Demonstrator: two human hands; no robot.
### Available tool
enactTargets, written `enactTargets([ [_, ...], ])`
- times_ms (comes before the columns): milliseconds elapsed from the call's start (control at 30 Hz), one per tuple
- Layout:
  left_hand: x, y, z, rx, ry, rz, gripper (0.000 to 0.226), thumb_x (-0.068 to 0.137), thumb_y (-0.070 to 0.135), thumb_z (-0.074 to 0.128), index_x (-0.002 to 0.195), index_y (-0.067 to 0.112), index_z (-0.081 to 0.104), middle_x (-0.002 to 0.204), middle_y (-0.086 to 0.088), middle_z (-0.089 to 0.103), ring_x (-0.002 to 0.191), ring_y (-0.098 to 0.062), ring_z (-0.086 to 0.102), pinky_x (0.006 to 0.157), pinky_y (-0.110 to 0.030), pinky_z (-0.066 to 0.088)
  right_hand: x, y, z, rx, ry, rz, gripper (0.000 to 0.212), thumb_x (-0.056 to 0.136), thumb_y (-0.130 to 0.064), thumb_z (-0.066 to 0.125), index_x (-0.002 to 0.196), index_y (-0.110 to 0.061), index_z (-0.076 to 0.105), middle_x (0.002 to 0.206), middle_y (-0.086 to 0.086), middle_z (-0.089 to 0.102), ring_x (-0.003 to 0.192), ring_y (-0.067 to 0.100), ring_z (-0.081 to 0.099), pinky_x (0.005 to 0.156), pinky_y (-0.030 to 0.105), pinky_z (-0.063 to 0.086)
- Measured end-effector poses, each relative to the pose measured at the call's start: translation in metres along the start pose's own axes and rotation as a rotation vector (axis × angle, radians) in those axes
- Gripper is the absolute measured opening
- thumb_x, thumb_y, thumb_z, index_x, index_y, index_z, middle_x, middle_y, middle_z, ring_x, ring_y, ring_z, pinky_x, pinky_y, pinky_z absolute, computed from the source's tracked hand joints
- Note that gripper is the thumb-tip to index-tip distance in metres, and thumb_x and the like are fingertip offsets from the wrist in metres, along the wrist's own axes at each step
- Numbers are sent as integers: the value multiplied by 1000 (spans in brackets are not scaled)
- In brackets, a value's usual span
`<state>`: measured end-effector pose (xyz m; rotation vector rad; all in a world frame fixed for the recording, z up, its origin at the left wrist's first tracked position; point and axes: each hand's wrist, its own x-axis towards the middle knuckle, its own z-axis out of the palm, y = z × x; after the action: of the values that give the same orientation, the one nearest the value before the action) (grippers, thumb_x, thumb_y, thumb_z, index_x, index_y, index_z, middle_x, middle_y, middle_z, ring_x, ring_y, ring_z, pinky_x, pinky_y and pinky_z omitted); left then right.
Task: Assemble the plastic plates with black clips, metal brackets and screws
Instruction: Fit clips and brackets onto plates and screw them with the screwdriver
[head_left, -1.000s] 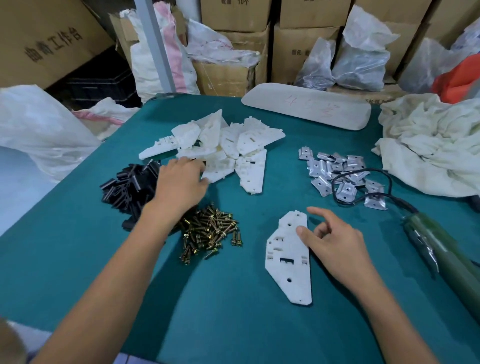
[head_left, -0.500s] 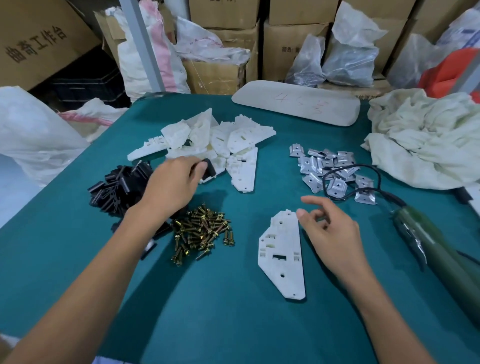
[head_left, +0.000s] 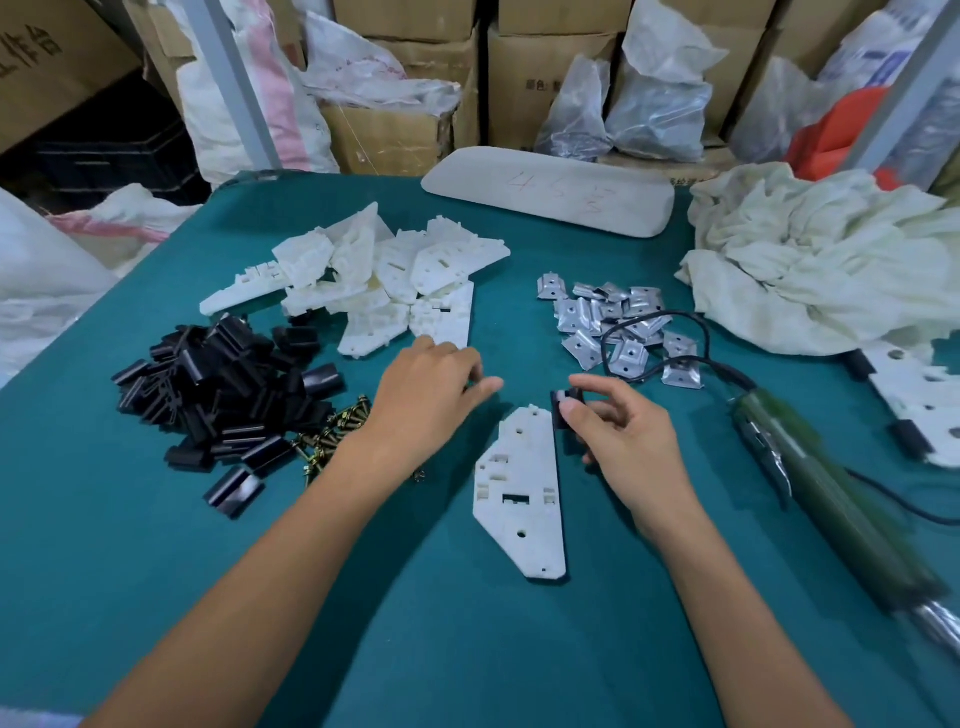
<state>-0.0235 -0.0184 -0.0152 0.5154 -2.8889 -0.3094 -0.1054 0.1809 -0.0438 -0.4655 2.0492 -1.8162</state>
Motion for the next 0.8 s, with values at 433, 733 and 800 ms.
enactTargets([
  [433, -47, 43, 31, -492, -60, -167, 44, 78, 64, 68, 99, 34, 44, 102, 15, 44, 101, -11, 34, 79, -16, 35, 7, 8, -2, 82, 69, 105, 23, 97, -10, 56, 103, -23, 75, 87, 1, 78, 73, 23, 78, 73, 36, 63],
  [733, -50, 45, 36, -1325, -145, -202, 27, 93, 36, 59, 112, 25, 43, 96, 3, 73, 78, -16, 65, 72, -34, 52, 3, -2, -2, 208, -119, 181, 29, 102, -1, 47, 109, -11, 74, 99, 10, 79, 84, 21, 76, 67, 26, 59],
  [800, -51, 44, 37, -1286, -165, -184, 27, 94, 40, 58, 112, 28, 41, 99, 3, 74, 78, -27, 65, 72, -48, 53, 2, -3, -2, 220, -114, 181, 30, 102, 0, 48, 107, -12, 75, 98, 9, 80, 85, 19, 76, 66, 24, 58],
])
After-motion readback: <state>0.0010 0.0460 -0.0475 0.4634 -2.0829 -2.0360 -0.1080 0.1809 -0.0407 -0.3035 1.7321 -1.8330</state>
